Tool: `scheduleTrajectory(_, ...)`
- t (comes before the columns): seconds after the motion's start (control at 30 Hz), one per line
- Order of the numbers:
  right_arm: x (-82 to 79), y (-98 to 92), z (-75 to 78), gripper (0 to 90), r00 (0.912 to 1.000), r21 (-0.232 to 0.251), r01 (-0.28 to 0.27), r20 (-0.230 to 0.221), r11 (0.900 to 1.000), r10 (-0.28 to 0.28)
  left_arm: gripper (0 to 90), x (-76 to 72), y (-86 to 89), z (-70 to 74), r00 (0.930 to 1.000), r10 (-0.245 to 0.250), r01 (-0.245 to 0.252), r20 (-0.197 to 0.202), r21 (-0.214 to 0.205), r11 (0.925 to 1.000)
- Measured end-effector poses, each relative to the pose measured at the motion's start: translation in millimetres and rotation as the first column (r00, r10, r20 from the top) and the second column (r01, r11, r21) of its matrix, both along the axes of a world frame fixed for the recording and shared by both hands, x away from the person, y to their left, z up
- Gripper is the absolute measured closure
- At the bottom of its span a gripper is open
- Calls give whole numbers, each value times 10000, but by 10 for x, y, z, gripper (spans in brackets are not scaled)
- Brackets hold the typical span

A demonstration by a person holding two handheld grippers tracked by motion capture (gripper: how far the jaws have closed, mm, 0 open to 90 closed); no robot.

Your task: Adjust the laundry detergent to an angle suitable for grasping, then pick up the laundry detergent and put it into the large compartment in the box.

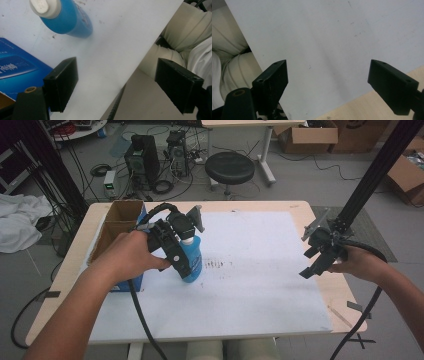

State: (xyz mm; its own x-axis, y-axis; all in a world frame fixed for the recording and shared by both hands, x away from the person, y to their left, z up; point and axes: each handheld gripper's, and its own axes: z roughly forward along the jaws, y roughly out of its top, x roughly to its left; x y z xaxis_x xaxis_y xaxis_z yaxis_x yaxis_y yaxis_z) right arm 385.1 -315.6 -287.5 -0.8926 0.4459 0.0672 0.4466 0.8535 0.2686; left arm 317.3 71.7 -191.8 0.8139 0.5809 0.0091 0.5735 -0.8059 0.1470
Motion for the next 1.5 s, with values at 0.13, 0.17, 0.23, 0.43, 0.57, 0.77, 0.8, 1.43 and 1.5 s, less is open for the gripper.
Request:
scheduleTrajectory(0.13,-6,-18,4,162,10000,32,54,27,10000,-54,193,25,3,23,9988,492,-492,27,3,9988)
scheduleTrajectory(0.17,-8,-18,6,162,10000,18,73,27,10000,-73,193,33,7,29,9977,681,-681,39,0,9977)
scheduleTrajectory(0.23,-6,-18,9,163,10000,7,31,51,10000,-31,192,55,17,36,9946,1030,-1030,-86,-40,9947)
scheduleTrajectory(0.43,15,29,15,162,10000,24,-28,61,10000,28,192,161,21,26,9780,2082,-2084,-152,-90,9780)
scheduleTrajectory(0.57,32,57,7,162,9999,-6,-102,21,9999,102,195,210,25,22,9654,2604,-2606,-103,-308,9649)
scheduleTrajectory(0.77,63,92,1,162,9998,-6,-188,-16,9998,188,193,337,78,-3,9371,3487,-3491,-166,-476,9359)
scheduleTrajectory(0.8,63,92,1,162,9998,-6,-188,-16,9998,188,193,361,89,-7,9320,3620,-3626,-192,-495,9307)
scheduleTrajectory(1.43,126,105,-29,162,9998,-16,-186,-101,9998,186,192,674,47,-103,8624,5055,-5058,-260,-828,8587)
scheduleTrajectory(1.5,125,105,-29,162,9998,-25,-183,-116,9998,183,191,699,35,-114,8605,5087,-5089,-257,-881,8563)
